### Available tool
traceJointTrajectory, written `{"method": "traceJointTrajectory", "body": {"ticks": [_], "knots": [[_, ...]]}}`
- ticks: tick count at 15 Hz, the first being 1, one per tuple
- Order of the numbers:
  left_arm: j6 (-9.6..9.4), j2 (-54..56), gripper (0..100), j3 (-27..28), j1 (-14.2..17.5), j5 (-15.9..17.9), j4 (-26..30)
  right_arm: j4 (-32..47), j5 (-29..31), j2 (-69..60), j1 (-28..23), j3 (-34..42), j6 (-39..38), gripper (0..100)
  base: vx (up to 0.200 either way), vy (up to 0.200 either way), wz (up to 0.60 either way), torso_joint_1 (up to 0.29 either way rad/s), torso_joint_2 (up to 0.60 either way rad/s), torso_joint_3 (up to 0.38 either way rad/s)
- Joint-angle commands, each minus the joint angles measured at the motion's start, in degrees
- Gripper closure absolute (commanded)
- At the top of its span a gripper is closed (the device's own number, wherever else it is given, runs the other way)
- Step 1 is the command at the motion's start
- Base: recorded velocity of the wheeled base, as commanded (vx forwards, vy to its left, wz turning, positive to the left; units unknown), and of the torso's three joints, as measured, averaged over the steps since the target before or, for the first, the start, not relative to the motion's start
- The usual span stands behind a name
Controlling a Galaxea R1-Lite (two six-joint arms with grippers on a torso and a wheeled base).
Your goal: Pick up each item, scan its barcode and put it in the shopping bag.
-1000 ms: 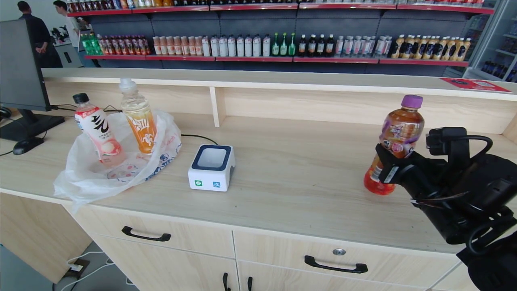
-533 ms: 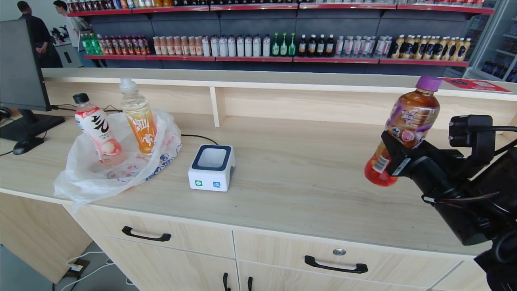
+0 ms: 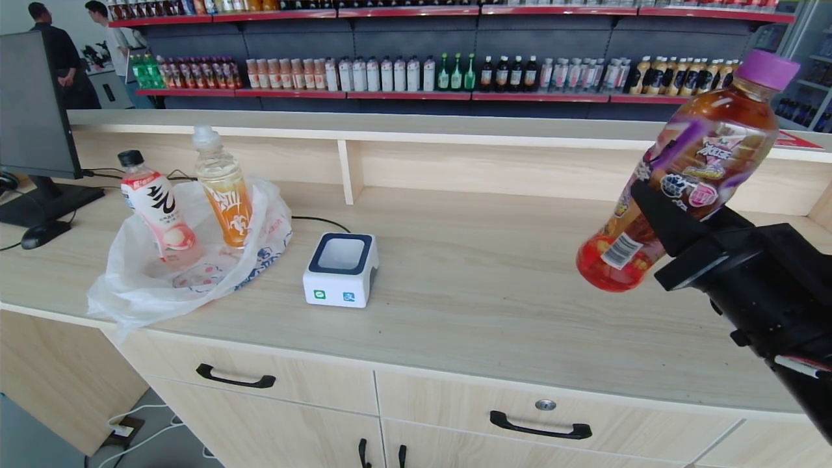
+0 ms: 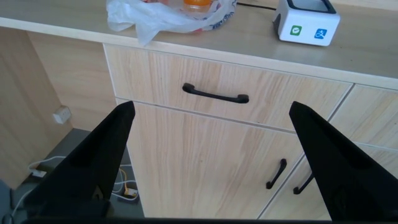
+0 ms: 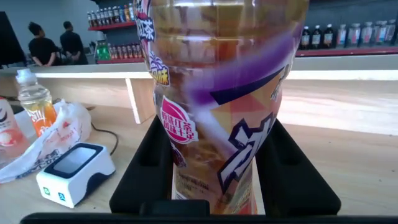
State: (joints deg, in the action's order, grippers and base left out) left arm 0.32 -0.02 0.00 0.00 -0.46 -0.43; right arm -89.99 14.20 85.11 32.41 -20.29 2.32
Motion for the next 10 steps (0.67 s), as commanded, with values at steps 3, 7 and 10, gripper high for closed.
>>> {"method": "traceJointTrajectory", "body": {"ticks": [3, 7, 10], "knots": [[0.03, 0.0, 0, 0.0, 0.0, 0.0, 0.0, 0.0, -0.5, -3.0, 7.3, -1.2, -0.1, 100, 0.0, 0.0, 0.0, 0.0, 0.0, 0.0], [0.03, -0.1, 0, 0.0, 0.0, -0.1, 0.0, 0.0, -0.4, -3.6, 10.4, -1.1, -4.9, 100, 0.0, 0.0, 0.0, 0.0, 0.0, 0.0], [0.03, -0.1, 0, 0.0, 0.0, -0.1, 0.0, 0.0, -0.4, -4.8, 13.7, -1.4, -7.6, 100, 0.0, 0.0, 0.0, 0.0, 0.0, 0.0]]}}
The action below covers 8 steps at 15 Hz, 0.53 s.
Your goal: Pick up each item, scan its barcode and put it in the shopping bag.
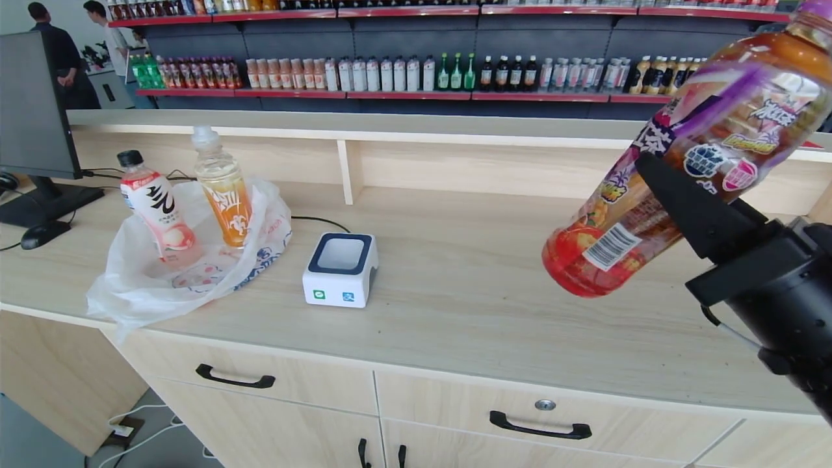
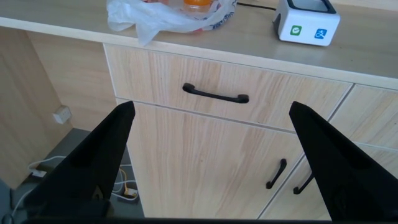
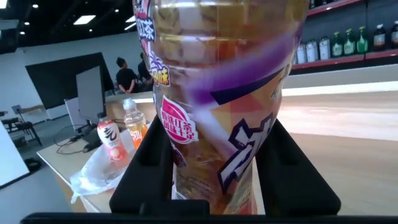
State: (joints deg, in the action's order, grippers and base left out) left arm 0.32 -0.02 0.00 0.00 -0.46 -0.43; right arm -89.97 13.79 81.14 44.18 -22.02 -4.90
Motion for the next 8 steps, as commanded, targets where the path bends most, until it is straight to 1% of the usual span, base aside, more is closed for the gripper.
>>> {"method": "traceJointTrajectory", "body": {"ticks": [1, 3, 4, 8], "knots": [[0.03, 0.0, 0, 0.0, 0.0, 0.0, 0.0, 0.0, 0.1, -1.5, 3.1, 1.1, -1.7, 100, 0.0, 0.0, 0.0, 0.0, 0.0, 0.0], [0.03, 0.0, 0, 0.0, 0.0, 0.0, 0.0, 0.0, 0.0, -2.4, 3.7, 0.5, -2.7, 100, 0.0, 0.0, 0.0, 0.0, 0.0, 0.0], [0.03, 0.0, 0, 0.0, 0.0, -0.1, 0.0, 0.0, 0.0, -3.1, 7.4, 0.5, -2.7, 100, 0.0, 0.0, 0.0, 0.0, 0.0, 0.0], [0.03, -0.1, 0, 0.0, 0.0, -0.1, 0.0, 0.0, -0.1, -1.5, 14.2, -1.2, -2.7, 100, 0.0, 0.0, 0.0, 0.0, 0.0, 0.0]]}}
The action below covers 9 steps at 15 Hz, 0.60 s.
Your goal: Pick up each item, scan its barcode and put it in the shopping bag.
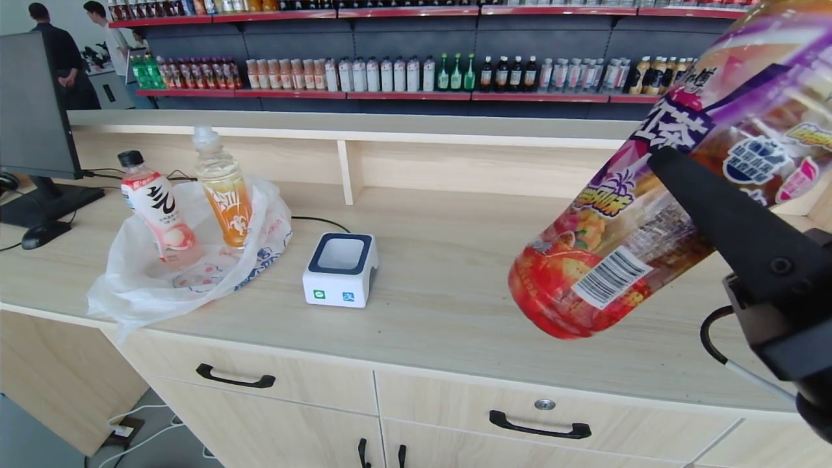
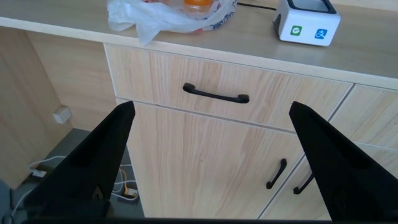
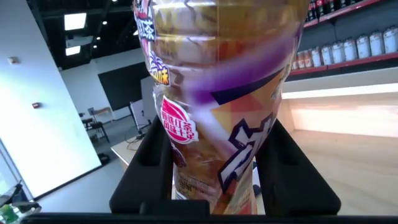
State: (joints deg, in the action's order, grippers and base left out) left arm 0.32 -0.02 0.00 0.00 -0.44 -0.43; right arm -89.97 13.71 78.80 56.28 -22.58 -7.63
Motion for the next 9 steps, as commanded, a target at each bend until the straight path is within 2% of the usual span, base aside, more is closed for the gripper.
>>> {"method": "traceJointTrajectory", "body": {"ticks": [1, 4, 9], "knots": [[0.03, 0.0, 0, 0.0, 0.0, -0.1, 0.0, 0.0, -0.1, 1.3, 2.4, -0.8, 0.0, 100, 0.0, 0.0, 0.0, 0.0, 0.0, 0.0], [0.03, -0.1, 0, 0.0, 0.0, -0.1, 0.0, 0.0, -1.3, 2.2, 5.8, -1.7, 0.0, 100, 0.0, 0.0, 0.0, 0.0, 0.0, 0.0], [0.03, -0.1, 0, 0.0, 0.0, -0.1, 0.0, 0.0, -1.3, 3.1, 6.6, -4.2, -0.1, 100, 0.0, 0.0, 0.0, 0.0, 0.0, 0.0]]}}
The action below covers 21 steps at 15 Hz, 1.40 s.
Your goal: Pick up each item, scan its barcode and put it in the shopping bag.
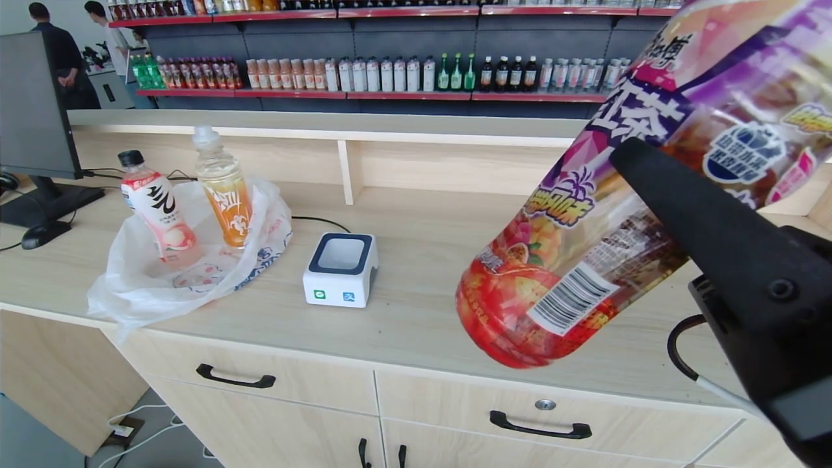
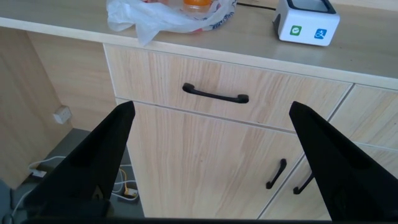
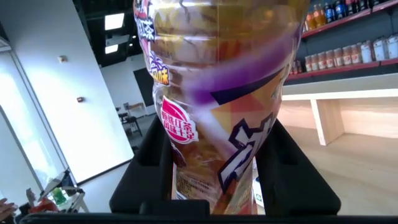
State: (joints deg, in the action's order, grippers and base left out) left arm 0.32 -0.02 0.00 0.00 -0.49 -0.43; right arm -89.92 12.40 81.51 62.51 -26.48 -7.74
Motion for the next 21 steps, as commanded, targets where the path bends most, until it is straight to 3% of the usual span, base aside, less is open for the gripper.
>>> {"method": "traceJointTrajectory", "body": {"ticks": [1, 9, 16, 21], "knots": [[0.03, 0.0, 0, 0.0, 0.0, 0.0, 0.0, -0.1, 0.0, 0.2, 0.5, -0.3, 0.1, 100, 0.0, 0.0, 0.0, 0.0, 0.0, 0.0], [0.03, 0.0, 0, 0.0, 0.0, 0.0, 0.0, -0.1, 0.2, 1.6, 2.0, -3.1, 0.8, 100, 0.0, 0.0, 0.0, 0.0, 0.0, 0.0], [0.03, 0.0, 0, 0.0, 0.0, 0.0, 0.0, -0.1, 0.4, 1.5, 1.9, -1.2, 0.8, 100, 0.0, 0.0, 0.0, 0.0, 0.0, 0.0], [0.03, -0.1, 0, 0.0, 0.0, 0.0, 0.0, -0.1, 0.5, 4.2, -0.6, -1.1, 0.6, 100, 0.0, 0.0, 0.0, 0.0, 0.0, 0.0]]}}
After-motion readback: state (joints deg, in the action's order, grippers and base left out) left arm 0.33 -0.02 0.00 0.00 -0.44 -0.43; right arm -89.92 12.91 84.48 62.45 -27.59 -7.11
